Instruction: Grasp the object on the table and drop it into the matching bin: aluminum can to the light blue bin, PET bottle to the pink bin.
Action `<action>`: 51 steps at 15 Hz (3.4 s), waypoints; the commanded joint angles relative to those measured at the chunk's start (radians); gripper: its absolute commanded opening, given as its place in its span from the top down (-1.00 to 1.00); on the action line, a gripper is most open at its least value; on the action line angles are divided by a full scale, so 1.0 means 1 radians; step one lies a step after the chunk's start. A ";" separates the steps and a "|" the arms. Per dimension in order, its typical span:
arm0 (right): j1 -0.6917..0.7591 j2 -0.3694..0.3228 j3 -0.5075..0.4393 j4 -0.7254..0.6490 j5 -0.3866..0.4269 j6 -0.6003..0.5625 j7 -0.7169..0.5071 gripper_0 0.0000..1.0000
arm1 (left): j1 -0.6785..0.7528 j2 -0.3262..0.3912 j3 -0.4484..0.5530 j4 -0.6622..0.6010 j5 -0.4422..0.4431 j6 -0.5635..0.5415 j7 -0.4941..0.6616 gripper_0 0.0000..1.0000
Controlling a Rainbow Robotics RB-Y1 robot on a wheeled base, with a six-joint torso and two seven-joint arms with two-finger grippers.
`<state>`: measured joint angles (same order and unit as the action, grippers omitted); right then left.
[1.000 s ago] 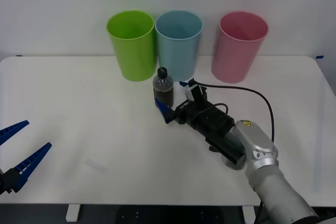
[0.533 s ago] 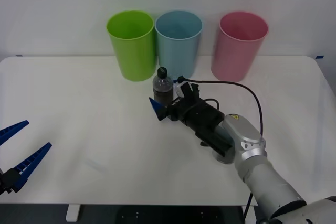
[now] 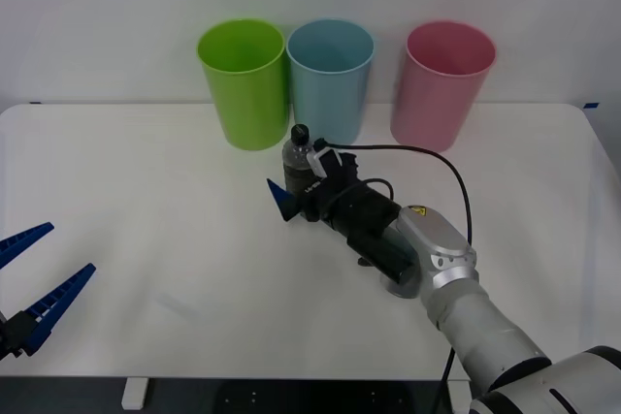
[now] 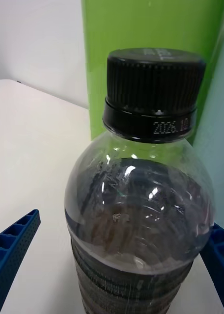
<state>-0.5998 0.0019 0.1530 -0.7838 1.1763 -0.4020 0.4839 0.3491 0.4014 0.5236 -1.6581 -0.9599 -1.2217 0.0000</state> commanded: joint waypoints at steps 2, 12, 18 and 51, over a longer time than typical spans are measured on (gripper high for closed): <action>0.000 0.000 0.000 0.000 -0.006 0.005 0.001 1.00 | 0.000 0.000 0.000 0.000 0.000 0.000 0.000 -1.00; 0.000 -0.010 0.005 -0.002 -0.011 0.002 -0.019 1.00 | 0.000 0.000 0.000 0.000 0.000 0.000 0.000 -1.00; 0.037 -0.091 0.026 -0.078 -0.073 -0.034 -0.053 1.00 | 0.000 0.000 0.000 0.000 0.000 0.000 0.000 -1.00; 0.308 -0.576 -0.194 -0.868 -0.167 -0.104 -0.820 1.00 | 0.000 0.000 0.000 0.000 0.000 0.000 0.000 -1.00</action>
<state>-0.2755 -0.5639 -0.0414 -1.6633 1.0081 -0.5087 -0.3331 0.3491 0.4014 0.5236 -1.6581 -0.9599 -1.2217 0.0000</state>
